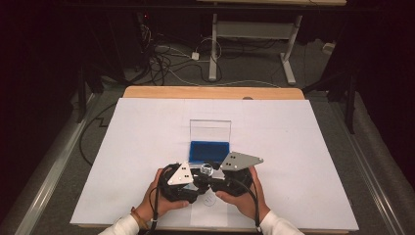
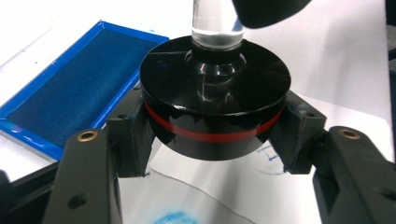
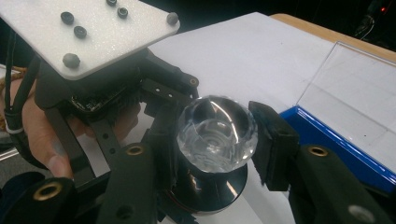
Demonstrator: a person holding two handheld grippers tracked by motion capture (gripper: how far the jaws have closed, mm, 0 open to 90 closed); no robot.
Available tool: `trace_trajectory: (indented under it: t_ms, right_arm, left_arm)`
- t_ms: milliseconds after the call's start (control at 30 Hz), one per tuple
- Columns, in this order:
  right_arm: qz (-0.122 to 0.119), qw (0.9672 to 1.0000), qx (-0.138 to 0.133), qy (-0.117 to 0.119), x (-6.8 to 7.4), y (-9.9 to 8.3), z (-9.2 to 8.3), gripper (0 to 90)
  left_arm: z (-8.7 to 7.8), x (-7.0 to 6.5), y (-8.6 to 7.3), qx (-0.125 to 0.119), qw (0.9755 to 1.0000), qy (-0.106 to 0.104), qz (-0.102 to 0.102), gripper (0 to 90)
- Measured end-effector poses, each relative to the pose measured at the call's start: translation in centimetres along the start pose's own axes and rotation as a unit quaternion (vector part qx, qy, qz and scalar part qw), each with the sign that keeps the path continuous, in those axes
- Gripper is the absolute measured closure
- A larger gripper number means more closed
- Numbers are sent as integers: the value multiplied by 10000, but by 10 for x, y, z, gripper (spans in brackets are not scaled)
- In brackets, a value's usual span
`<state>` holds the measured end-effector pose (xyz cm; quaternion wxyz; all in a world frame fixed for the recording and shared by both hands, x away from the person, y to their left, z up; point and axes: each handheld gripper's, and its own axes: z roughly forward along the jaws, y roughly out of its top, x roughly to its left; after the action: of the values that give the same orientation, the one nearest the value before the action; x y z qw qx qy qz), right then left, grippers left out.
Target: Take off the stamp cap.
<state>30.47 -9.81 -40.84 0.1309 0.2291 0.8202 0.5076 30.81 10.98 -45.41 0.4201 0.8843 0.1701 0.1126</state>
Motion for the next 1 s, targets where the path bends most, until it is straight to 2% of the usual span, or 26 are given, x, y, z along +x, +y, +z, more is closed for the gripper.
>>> trace_trajectory:
  t_ms: [67,467,533,867,967,1000]
  right_arm:
    - [-63,10000,-21,-29,2,0,0,573]
    - [11,9998,-167,-63,4,-2,-4,573]
    - [49,9998,-192,-61,4,-3,-4,573]
    - [70,9997,-249,-54,5,-4,-7,573]
    - [108,9996,-238,-63,5,-5,-7,572]
    - [44,9997,-231,-107,7,-6,-7,573]
  left_arm:
    - [0,1,0,-22,10000,-31,-7,367]
    - [-2,1,-1,-154,9996,-230,-102,367]
    - [-2,1,-1,-187,9992,-333,-136,367]
    - [-4,1,-1,-143,9995,-274,-2,367]
    - [-3,1,-1,-120,9994,-308,-30,367]
    - [-3,1,-1,-122,9995,-306,-33,367]
